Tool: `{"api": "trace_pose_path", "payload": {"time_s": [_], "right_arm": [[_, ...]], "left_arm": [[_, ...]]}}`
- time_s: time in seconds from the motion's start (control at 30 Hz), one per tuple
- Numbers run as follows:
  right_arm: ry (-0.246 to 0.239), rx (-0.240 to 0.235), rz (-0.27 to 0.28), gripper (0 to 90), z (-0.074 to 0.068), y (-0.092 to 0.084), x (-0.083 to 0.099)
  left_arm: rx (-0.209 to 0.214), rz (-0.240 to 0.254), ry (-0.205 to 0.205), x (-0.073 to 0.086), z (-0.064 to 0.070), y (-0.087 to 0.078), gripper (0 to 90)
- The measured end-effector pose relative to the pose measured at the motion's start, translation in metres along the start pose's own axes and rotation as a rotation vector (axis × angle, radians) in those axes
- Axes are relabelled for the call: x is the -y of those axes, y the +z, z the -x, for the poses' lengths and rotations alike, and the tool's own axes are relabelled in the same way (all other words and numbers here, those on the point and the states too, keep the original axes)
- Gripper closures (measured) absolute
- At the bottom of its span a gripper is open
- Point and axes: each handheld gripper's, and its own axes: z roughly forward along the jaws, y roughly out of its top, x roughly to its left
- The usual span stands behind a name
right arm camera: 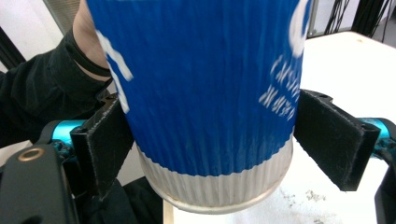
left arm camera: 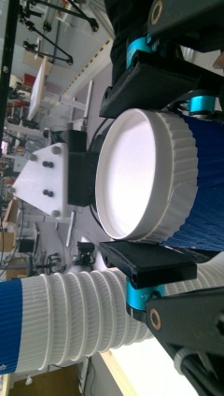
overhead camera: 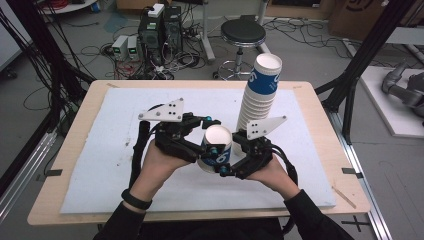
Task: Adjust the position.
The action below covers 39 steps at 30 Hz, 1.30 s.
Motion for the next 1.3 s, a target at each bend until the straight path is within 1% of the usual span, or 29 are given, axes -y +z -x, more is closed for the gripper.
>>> {"api": "trace_pose_path", "payload": {"time_s": [0.07, 0.2, 0.23, 0.27, 0.3, 0.33, 0.37, 0.43, 0.47, 0.5, 0.53, 0.57, 0.6, 0.67, 0.7, 0.77, 0.83, 0.87, 0.93, 0.97, 1.07, 1.13, 1.17, 1.2, 1.23, 1.3], "right_arm": [[-0.003, 0.001, -0.001, 15.7, 0.000, 0.000, 0.000], [-0.029, 0.012, -0.015, 18.2, 0.000, -0.002, 0.000], [-0.026, 0.010, -0.015, 18.6, 0.000, -0.003, 0.000], [-0.025, 0.007, -0.026, 19.0, 0.000, -0.003, -0.001], [-0.021, -0.002, -0.034, 21.9, 0.001, -0.004, -0.001], [-0.023, -0.011, -0.037, 22.4, 0.001, -0.004, -0.002], [-0.024, -0.003, -0.046, 22.4, 0.001, -0.004, -0.002], [-0.025, -0.002, -0.062, 22.4, 0.002, -0.004, -0.002], [-0.025, 0.003, -0.067, 22.5, 0.002, -0.003, -0.002], [-0.025, 0.004, -0.069, 22.7, 0.002, -0.003, -0.002], [-0.025, -0.003, -0.066, 22.7, 0.002, -0.003, -0.002], [-0.027, -0.001, -0.068, 22.7, 0.002, -0.004, -0.002], [-0.027, -0.003, -0.076, 22.8, 0.001, -0.003, -0.002], [-0.032, -0.010, -0.099, 22.9, 0.001, -0.002, -0.002], [-0.037, -0.006, -0.109, 22.9, 0.001, -0.001, -0.002], [-0.041, -0.020, -0.127, 22.9, 0.000, 0.001, -0.002], [-0.044, -0.018, -0.143, 23.0, -0.001, 0.001, -0.003], [-0.047, -0.017, -0.153, 23.0, -0.001, 0.002, -0.003], [-0.044, -0.021, -0.159, 23.0, 0.000, 0.002, -0.003], [-0.042, -0.023, -0.164, 23.0, 0.000, 0.002, -0.003], [-0.041, -0.020, -0.175, 22.7, 0.000, 0.002, -0.003], [-0.043, -0.015, -0.166, 20.6, 0.000, 0.001, -0.003], [-0.037, -0.019, -0.154, 19.8, 0.000, 0.001, -0.004], [-0.041, -0.019, -0.142, 19.2, 0.001, -0.001, -0.004], [-0.031, -0.019, -0.129, 18.8, 0.000, -0.002, -0.004], [-0.014, -0.016, -0.086, 18.4, 0.001, -0.005, -0.005]], "left_arm": [[0.001, -0.005, -0.001, 0.000, 0.000, 0.000, 30.2], [-0.002, -0.010, -0.006, 0.000, -0.001, -0.002, 30.1], [-0.003, -0.021, -0.003, 0.000, -0.001, -0.002, 29.9], [-0.006, -0.037, 0.001, 0.000, -0.001, -0.002, 29.5], [-0.025, -0.051, 0.008, 0.000, 0.000, -0.002, 27.9], [-0.031, -0.060, 0.014, -0.001, 0.000, -0.002, 25.6], [-0.026, -0.063, 0.016, -0.002, 0.000, -0.004, 24.8], [-0.020, -0.052, 0.010, -0.004, 0.000, -0.007, 24.6], [-0.024, -0.063, 0.017, -0.005, 0.001, -0.008, 24.6], [-0.030, -0.085, 0.025, -0.007, 0.001, -0.009, 24.5], [-0.032, -0.100, 0.029, -0.008, 0.002, -0.010, 23.9], [-0.027, -0.119, 0.029, -0.009, 0.003, -0.010, 23.7], [-0.028, -0.142, 0.030, -0.010, 0.003, -0.011, 23.7], [-0.046, -0.192, 0.040, -0.010, 0.003, -0.010, 22.9], [-0.051, -0.203, 0.041, -0.010, 0.003, -0.009, 22.9], [-0.031, -0.236, 0.039, -0.009, 0.003, -0.007, 22.9], [-0.037, -0.263, 0.044, -0.008, 0.003, -0.005, 24.0], [-0.028, -0.273, 0.043, -0.008, 0.002, -0.004, 24.4], [-0.013, -0.282, 0.038, -0.007, 0.002, -0.003, 28.2], [-0.012, -0.287, 0.039, -0.007, 0.002, -0.003, 28.7], [-0.007, -0.288, 0.040, -0.006, 0.000, -0.003, 29.2], [-0.003, -0.265, 0.036, -0.007, -0.001, -0.004, 29.2], [0.000, -0.245, 0.033, -0.007, -0.001, -0.005, 29.2], [-0.001, -0.227, 0.026, -0.007, -0.001, -0.006, 29.3], [0.000, -0.191, 0.015, -0.006, -0.002, -0.007, 29.4], [0.007, -0.139, 0.008, -0.006, -0.003, -0.009, 29.5]]}}
